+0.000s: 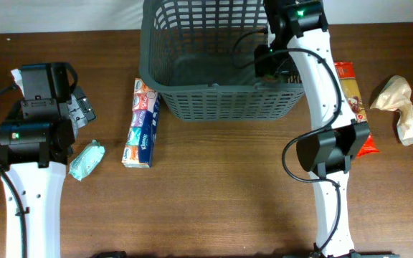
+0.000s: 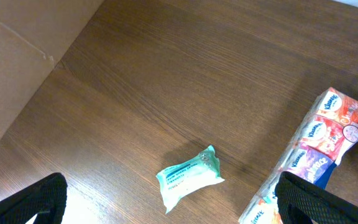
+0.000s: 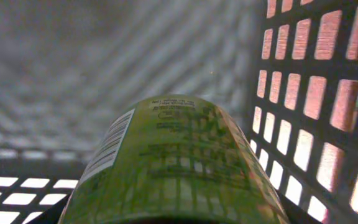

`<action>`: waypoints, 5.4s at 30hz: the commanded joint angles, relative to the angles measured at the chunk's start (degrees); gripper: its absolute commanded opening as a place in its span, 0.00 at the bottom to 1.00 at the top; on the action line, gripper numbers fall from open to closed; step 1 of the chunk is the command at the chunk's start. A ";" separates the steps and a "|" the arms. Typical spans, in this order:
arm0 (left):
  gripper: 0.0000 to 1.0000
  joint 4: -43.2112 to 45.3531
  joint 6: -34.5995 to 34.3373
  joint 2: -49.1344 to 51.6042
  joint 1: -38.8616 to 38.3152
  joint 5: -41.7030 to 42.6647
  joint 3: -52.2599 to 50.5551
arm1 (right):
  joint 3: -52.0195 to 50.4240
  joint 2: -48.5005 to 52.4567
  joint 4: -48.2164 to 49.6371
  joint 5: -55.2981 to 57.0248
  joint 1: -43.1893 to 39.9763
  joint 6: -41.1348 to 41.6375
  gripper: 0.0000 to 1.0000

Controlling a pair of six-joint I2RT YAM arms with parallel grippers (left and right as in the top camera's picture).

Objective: Pack container
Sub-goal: 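Lift the jar with the right gripper over the gray basket, then lower the jar into the basket, open the right gripper, withdraw right, then move the right gripper down and grasp the San Remo spaghetti pack, then lift the spaghetti pack and lower it upright into the basket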

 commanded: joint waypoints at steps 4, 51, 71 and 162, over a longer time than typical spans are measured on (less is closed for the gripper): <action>1.00 -0.07 0.02 -0.87 0.24 -0.39 0.79 | -7.39 0.22 3.30 0.70 -0.22 0.63 0.04; 1.00 -0.07 0.02 -0.87 0.24 -0.39 0.79 | 5.14 -1.25 3.08 -2.49 -0.24 -0.02 0.99; 1.00 -0.07 0.02 -0.87 0.24 -0.39 0.79 | 25.57 -25.24 -4.57 -1.51 -28.41 -7.56 0.99; 1.00 -0.07 0.02 -0.87 0.24 -0.39 0.79 | -32.79 4.61 11.15 -0.85 -31.34 -25.33 0.79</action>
